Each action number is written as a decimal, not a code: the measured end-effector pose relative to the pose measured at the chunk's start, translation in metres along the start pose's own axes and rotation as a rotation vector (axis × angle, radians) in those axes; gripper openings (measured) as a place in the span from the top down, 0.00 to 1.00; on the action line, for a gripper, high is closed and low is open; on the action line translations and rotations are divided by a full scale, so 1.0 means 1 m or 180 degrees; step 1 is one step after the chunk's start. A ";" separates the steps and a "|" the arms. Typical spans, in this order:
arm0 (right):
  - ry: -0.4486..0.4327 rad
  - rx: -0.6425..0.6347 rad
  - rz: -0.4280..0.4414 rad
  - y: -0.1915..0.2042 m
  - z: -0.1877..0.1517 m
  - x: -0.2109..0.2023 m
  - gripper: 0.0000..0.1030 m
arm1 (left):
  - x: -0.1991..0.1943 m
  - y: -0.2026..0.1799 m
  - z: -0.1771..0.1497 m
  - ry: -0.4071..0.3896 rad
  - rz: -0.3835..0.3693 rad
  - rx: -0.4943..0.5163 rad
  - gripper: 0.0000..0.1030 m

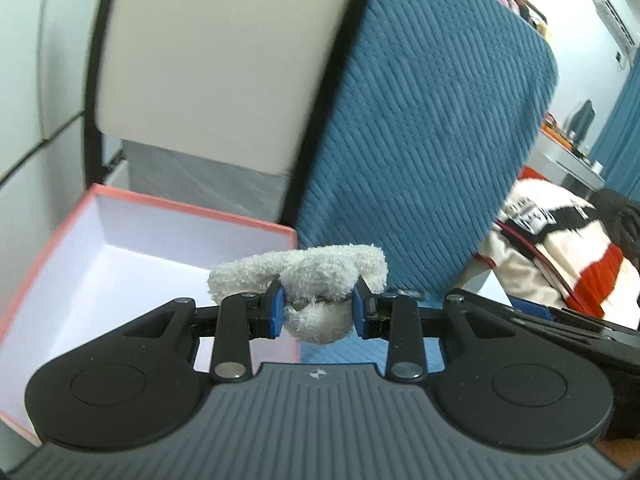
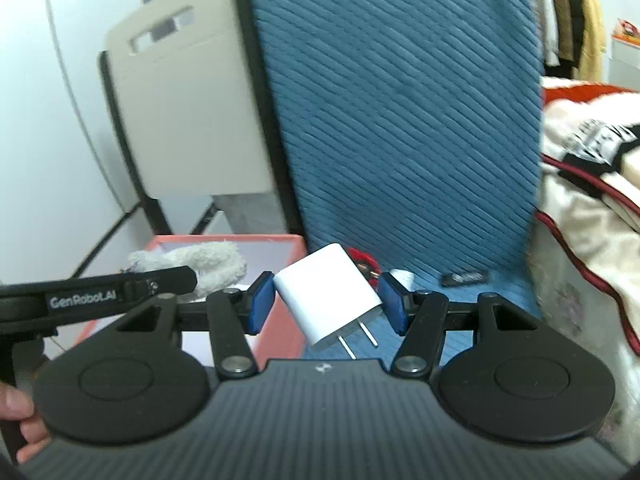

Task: Organize rigid objects
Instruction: 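Carry plush into pink box and open left gripper while right gripper releases charger there, then withdraw both open grippers from the pink box back over the cushion, then move left gripper toward red lion figurine while right gripper approaches second white charger, then close left gripper on red lion figurine while right gripper closes on white charger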

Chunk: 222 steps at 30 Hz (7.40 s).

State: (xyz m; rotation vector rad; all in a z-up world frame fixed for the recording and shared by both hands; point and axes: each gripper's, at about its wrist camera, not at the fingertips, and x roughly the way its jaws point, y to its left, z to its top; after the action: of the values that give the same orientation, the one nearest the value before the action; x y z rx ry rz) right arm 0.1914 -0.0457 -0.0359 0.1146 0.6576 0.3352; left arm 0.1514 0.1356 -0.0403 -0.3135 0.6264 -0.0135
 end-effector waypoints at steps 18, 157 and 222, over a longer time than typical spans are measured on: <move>0.0723 -0.0458 0.0497 0.125 -0.044 0.083 0.42 | 0.002 0.143 -0.017 0.0317 0.0522 -0.0275 0.64; 0.0585 0.1279 0.0456 -0.181 -0.064 0.101 0.33 | 0.175 -0.097 -0.083 0.0189 0.0396 0.0616 0.48; 0.1231 0.1699 0.0339 -0.209 -0.032 0.225 0.67 | 0.274 -0.090 -0.053 0.0163 0.0270 0.0922 0.83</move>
State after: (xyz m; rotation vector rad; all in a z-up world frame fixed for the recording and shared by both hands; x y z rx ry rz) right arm 0.3946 -0.1658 -0.2360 0.6071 1.1175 0.2789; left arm 0.3510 0.0056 -0.2119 -0.0064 0.6785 -0.0309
